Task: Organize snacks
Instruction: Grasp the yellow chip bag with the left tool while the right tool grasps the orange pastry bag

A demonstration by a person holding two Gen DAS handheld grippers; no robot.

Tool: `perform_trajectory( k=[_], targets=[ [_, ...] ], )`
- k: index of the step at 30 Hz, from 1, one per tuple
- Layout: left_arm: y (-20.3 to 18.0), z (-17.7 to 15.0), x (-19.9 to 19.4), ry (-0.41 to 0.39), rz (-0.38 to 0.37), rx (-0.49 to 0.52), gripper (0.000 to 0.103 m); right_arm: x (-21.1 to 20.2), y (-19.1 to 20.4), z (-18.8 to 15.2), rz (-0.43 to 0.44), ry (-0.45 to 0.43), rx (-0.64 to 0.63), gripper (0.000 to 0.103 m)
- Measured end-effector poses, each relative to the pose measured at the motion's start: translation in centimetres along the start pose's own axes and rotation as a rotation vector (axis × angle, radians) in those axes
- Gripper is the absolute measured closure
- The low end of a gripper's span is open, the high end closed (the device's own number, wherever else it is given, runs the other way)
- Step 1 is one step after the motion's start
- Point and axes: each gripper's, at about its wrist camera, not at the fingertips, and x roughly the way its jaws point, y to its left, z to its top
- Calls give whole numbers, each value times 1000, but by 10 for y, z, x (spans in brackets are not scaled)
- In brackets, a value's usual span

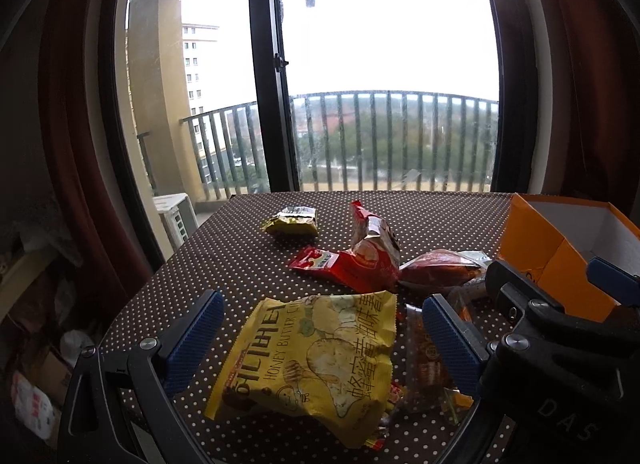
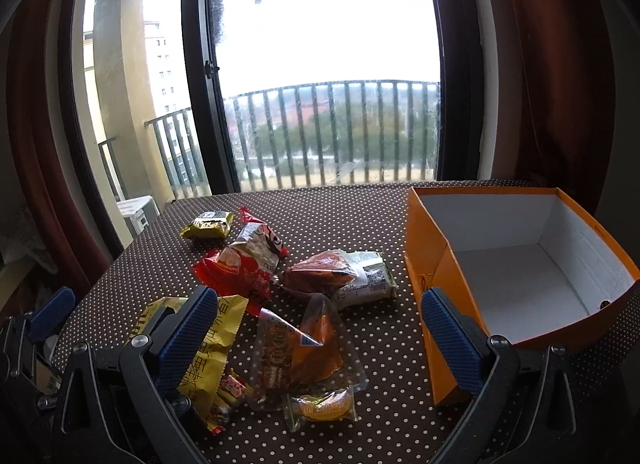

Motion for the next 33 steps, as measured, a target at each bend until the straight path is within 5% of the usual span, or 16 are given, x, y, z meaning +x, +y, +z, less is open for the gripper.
perform_trajectory(
  k=[21, 33],
  targets=[
    [21, -27, 82, 239, -39, -66, 3, 88, 32, -20, 6, 212, -48, 0],
    [-18, -32, 99, 222, 20, 50, 1, 124, 6, -27, -61, 303, 1, 0]
  ],
)
